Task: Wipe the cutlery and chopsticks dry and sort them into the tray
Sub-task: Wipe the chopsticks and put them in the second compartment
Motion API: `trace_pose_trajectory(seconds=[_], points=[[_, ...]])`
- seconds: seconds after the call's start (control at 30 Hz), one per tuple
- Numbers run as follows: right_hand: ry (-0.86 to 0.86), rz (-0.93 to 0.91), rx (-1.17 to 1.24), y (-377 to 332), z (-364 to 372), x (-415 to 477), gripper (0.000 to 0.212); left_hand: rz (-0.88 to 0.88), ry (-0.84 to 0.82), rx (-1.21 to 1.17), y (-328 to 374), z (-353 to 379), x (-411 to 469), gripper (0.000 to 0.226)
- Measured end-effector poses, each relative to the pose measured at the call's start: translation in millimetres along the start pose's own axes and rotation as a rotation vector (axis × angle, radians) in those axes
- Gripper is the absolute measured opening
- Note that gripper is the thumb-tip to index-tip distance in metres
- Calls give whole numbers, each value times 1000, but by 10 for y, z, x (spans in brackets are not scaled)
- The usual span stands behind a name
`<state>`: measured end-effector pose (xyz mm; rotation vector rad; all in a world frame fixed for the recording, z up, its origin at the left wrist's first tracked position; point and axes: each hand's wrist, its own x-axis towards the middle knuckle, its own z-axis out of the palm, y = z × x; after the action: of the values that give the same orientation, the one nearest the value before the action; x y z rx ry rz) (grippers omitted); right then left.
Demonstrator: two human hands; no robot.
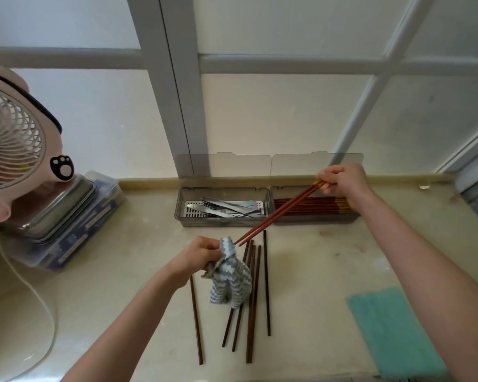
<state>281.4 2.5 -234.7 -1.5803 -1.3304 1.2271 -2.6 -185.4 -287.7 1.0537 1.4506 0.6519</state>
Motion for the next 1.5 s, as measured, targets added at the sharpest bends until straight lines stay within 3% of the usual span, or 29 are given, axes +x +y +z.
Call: trace_pose_trajectory(seconds=[0.07, 0.17, 0.33, 0.47, 0.63, 1.0, 1.17, 1.27, 1.5], points=[[3, -6, 4, -60, -109, 8, 7, -31, 24, -149, -43, -17, 3, 28], [-212, 18, -58, -108, -18, -130, 10, -23, 23, -284, -7, 23, 49, 28], [-496, 57, -159, -30, 554, -467, 16, 27, -123, -248, 213, 301, 163, 28], [-577, 35, -139, 42, 834, -613, 11, 35, -91, -213, 282, 431, 244, 17], [-544, -3, -127, 112, 899, -613, 7, -13, -60, -166, 303, 482, 240, 18], [-88, 70, -25, 336, -9, -52, 4, -47, -63, 117, 189, 258, 164, 20], [286, 156, 174, 622, -804, 168, 8, -11, 79, -76, 127, 188, 94, 23], [427, 178, 200, 809, -1005, 278, 12, 58, 107, -232, 172, 265, 117, 24], [522, 213, 181, 996, -878, 541, 12, 138, 218, -433, 367, 482, 236, 20]])
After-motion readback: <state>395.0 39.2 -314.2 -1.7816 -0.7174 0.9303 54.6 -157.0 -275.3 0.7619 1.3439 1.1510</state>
